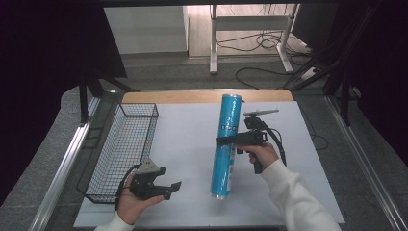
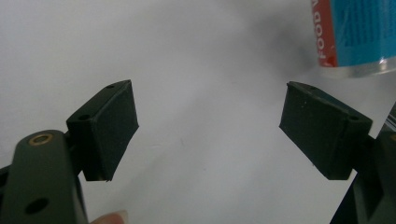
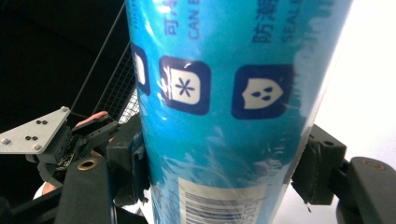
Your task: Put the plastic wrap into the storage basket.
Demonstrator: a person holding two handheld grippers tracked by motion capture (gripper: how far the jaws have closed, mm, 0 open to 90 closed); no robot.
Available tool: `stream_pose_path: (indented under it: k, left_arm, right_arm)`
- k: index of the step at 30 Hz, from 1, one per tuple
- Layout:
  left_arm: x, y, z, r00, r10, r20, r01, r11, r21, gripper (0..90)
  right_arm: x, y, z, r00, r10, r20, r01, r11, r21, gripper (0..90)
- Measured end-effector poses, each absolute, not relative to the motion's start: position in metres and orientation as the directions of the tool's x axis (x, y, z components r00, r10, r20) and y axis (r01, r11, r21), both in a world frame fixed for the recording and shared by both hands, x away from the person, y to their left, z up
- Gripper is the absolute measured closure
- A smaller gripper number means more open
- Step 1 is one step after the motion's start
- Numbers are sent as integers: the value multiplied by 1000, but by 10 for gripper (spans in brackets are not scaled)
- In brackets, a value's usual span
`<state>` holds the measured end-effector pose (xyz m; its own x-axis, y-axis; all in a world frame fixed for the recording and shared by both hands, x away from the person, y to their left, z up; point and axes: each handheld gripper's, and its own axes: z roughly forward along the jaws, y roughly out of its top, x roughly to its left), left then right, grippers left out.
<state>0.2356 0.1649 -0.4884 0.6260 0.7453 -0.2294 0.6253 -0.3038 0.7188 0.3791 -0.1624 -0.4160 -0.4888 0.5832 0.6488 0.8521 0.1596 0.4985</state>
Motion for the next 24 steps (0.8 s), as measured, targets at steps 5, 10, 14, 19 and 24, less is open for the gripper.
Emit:
stream_pose_path:
  k: [5,10,14,19,24]
  left_arm:
    - [239,166,-483,638,712,-294,630,-262,731,186]
    - [246,161,-474,669,617,-415,647,-209,733,154]
    - [261,147,-464,697,544,-467,650,-204,732,142]
    - [276,129,-461,704,508,-497,663,-218,716,122]
    - [298,113,-463,686,469,-557,695,-194,692,105]
  right_arm:
    - [379,-158,-417,-497,586,640,846,165,506,321]
    - [379,-151,-420,-510,575,640,840,170,516,322]
    - [377,-143,-421,-525,574,629,832,188,523,322]
    - [375,-134,-422,-537,576,616,823,197,533,321]
    - [374,-127,-422,-541,564,624,821,191,538,322]
